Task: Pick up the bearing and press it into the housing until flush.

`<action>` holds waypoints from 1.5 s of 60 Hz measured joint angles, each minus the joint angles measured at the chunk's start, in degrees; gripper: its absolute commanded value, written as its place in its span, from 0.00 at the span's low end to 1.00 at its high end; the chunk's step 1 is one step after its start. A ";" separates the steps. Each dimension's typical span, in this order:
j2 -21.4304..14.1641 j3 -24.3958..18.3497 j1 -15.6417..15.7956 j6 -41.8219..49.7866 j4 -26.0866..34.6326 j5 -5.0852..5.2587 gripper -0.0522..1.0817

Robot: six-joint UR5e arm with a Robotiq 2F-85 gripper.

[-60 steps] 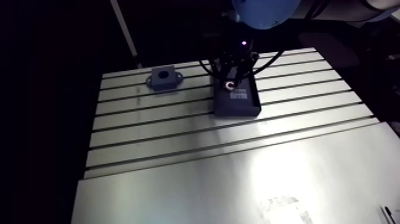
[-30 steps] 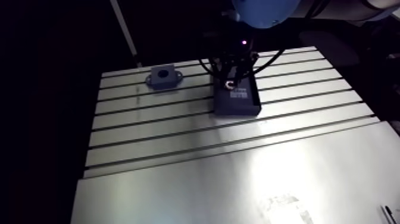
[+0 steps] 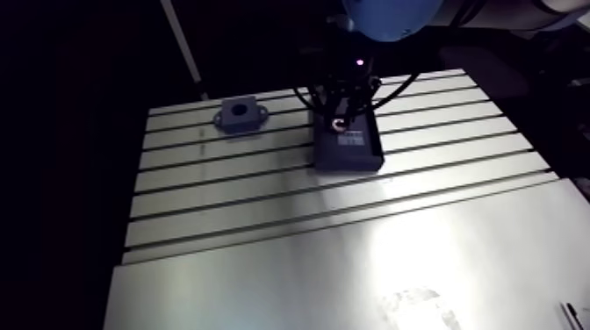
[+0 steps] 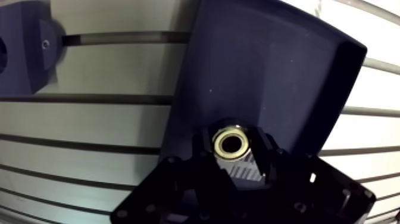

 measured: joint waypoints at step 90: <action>-0.84 -18.97 12.40 15.42 16.90 0.08 0.70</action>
